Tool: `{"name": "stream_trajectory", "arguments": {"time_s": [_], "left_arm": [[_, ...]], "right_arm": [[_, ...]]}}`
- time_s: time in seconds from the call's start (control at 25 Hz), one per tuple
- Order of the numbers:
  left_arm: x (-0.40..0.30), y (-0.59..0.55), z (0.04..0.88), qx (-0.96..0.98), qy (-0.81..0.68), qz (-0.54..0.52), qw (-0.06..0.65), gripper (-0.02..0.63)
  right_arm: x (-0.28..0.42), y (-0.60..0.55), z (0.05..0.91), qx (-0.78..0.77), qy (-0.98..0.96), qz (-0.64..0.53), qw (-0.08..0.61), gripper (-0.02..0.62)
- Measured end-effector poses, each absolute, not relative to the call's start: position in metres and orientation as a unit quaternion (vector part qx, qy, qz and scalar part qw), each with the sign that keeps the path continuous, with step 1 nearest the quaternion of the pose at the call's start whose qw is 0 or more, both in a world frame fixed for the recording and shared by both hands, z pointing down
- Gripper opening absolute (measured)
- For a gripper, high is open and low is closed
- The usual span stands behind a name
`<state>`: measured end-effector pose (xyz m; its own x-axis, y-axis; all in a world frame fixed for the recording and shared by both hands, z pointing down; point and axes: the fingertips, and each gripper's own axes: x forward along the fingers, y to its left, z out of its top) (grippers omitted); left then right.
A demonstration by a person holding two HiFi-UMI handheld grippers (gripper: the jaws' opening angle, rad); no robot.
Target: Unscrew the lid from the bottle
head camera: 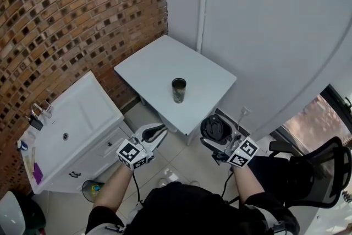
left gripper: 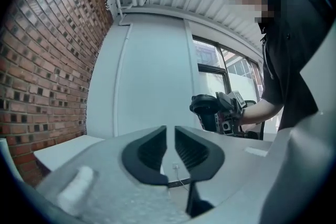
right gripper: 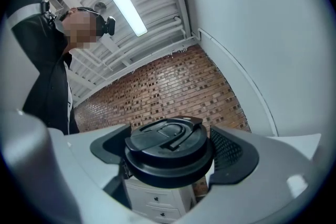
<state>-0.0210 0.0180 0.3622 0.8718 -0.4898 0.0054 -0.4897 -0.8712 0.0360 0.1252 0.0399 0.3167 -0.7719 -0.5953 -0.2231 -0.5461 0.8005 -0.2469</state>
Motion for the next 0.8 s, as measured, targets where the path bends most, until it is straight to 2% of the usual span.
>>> {"name": "stream_trajectory", "arguments": {"time_s": [0.04,0.08,0.8], "left_arm": [[-0.022,0.019,0.362,0.967,-0.255,-0.003,0.018,0.012],[-0.024,0.019,0.362,0.967,-0.255,-0.004,0.02,0.002],[-0.014,0.03,0.363,0.973,-0.23,0.003,0.021,0.002]], "right_arm": [[0.122,0.042,0.317,-0.301,0.94,-0.08,0.14,0.468],[0.119,0.044,0.318,-0.296,0.943,-0.075,0.134,0.468],[0.101,0.044,0.317,-0.283,0.949,-0.066,0.122,0.468]]}}
